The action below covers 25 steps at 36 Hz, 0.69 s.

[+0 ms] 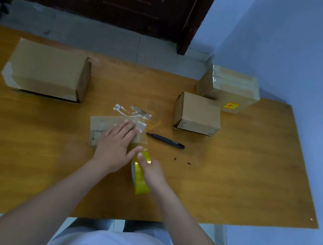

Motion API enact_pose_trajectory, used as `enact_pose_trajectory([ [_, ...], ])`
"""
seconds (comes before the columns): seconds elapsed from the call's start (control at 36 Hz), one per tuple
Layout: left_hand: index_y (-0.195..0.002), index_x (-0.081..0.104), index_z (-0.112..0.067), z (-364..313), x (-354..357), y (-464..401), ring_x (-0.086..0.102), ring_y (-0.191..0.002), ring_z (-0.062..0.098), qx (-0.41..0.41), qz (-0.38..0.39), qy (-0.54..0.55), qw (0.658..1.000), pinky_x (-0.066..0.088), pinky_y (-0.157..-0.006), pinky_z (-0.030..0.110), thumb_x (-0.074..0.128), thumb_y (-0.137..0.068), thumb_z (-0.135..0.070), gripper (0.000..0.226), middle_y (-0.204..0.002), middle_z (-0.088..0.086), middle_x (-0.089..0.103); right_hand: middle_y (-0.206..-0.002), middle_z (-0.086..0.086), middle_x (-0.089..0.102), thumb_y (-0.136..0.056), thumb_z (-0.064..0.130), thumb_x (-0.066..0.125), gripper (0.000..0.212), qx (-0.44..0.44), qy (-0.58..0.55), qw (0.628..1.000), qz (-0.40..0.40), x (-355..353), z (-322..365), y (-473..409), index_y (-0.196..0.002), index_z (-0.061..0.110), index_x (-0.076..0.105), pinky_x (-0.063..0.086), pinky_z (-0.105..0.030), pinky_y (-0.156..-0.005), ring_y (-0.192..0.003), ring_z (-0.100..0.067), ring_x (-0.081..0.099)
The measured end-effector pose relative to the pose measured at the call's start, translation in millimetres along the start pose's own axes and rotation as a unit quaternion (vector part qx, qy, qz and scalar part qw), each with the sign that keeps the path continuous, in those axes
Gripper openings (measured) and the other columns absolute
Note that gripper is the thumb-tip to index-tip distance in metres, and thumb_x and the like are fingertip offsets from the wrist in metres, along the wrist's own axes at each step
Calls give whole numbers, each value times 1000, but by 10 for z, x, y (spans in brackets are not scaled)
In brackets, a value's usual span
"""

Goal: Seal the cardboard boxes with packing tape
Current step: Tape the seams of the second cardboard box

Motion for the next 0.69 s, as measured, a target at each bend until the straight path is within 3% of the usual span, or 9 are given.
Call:
enact_pose_trajectory([
  [0.06,-144,41,-15,-24,45,16,24,-144,20,-11,17,-23,1000,11,-115,35,13,-84,-73,88,-152,3,35,-123,-7,54,-101,46,33,47,24,-15,999,34,-9,-47,20,-129,14,51,38,-34,-97,-117,-26,51],
  [0.08,-143,43,-14,-34,52,16,28,-143,21,-14,19,-34,999,9,-114,34,11,-85,-75,90,-151,4,38,-131,-5,50,-101,47,29,48,34,-42,997,58,-6,-95,19,-135,17,46,34,-36,-103,-123,-25,47],
  [0.14,-142,44,-14,-41,44,10,30,-141,22,-21,16,-42,999,6,-113,33,10,-85,-77,91,-149,4,41,-119,-4,56,-102,44,27,38,33,-58,995,69,-75,-148,-11,-120,23,52,38,-36,-98,-111,-22,52],
  [0.22,-148,32,-19,-35,40,5,15,-146,16,-23,15,-42,999,-6,-114,28,14,-79,-78,94,-156,-1,27,-96,-5,55,-101,34,35,27,-10,50,997,-56,-437,-133,-218,-97,14,52,37,-32,-79,-94,-22,52],
  [0.31,-151,23,-21,-34,39,8,5,-147,13,-23,11,-43,999,-10,-114,28,11,-76,-80,96,-159,-3,17,-107,-8,56,-98,33,46,25,-80,226,958,-156,-725,-21,-502,-105,10,55,43,-38,-85,-103,-26,53],
  [0.39,-151,23,-22,-31,44,13,3,-147,12,-33,11,-38,999,-9,-115,29,12,-74,-80,97,-159,-4,16,-128,-9,45,-95,28,50,37,-94,385,907,-143,-714,42,-806,-126,10,46,39,-41,-94,-120,-28,40],
  [0.53,-152,21,-23,-31,27,13,0,-147,11,-39,11,-36,999,-11,-114,28,11,-73,-81,97,-160,-6,12,-134,-12,38,-95,10,44,31,-129,553,815,-114,-538,23,-1064,-126,11,43,37,-39,-94,-122,-32,37],
  [0.61,-152,18,-23,-40,18,14,-1,-147,11,-39,12,-42,998,-12,-113,27,9,-73,-80,98,-160,-7,10,-130,-12,41,-97,9,41,26,-160,571,798,-108,-554,-26,-1078,-123,11,42,41,-37,-88,-118,-32,40],
  [0.69,-152,18,-23,-54,1,17,-1,-147,12,-38,16,-40,998,-14,-113,27,9,-72,-80,99,-160,-6,10,-117,-10,50,-101,20,38,19,-166,541,818,-100,-657,-86,-999,-115,9,45,41,-36,-73,-105,-30,48],
])
Point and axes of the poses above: each hand's wrist, its own y-axis away from the middle knuckle, its own x-axis out of the palm, z = x × y, the point moved 6 cm from there along -y, towards the middle knuckle
